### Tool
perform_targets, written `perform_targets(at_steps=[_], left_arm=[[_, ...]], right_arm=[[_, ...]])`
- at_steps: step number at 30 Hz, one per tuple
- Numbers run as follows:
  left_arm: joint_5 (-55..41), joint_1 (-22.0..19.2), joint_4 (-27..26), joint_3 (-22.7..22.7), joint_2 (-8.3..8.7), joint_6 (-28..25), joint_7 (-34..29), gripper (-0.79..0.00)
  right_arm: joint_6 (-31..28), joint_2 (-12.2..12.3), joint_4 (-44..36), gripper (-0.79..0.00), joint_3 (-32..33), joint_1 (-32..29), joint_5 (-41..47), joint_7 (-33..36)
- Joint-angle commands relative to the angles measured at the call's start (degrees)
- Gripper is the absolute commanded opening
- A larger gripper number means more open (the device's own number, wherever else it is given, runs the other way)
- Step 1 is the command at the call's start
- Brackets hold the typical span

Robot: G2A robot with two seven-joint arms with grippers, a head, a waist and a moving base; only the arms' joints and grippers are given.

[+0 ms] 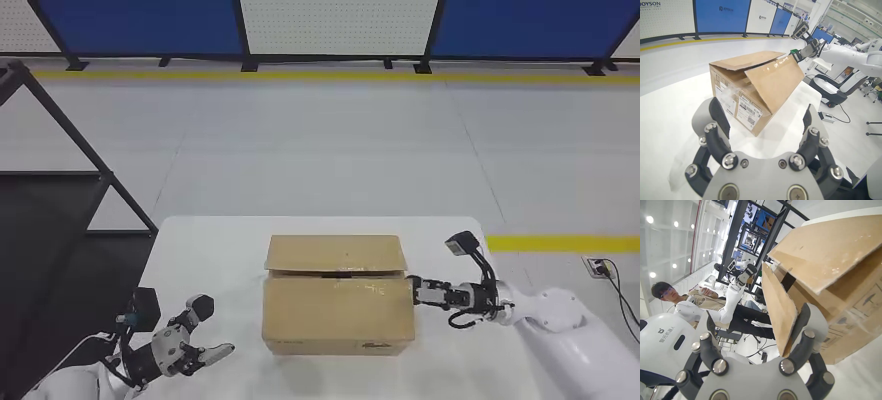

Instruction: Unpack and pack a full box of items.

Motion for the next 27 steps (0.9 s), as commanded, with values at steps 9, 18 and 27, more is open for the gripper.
perform_targets(at_steps=[9,18,27], left_arm=[[0.00,0.00,0.00,0.00,0.00,0.00,0.00,0.000],[1.30,0.38,-1.10,1.00,0.12,1.42,1.18,0.000],[2.46,-0.31,-1.43,2.69,0.78,2.44,2.28,0.000]], right_arm=[[1.21,2.95,-14.20,0.000,2.11,-5.91,-2.38,1.09],[-2.01,7.39,-23.31,0.000,1.57,-11.67,-10.59,-2.14],[-7.47,11.82,-24.40,0.000,-2.80,-13.82,-16.49,-7.60]])
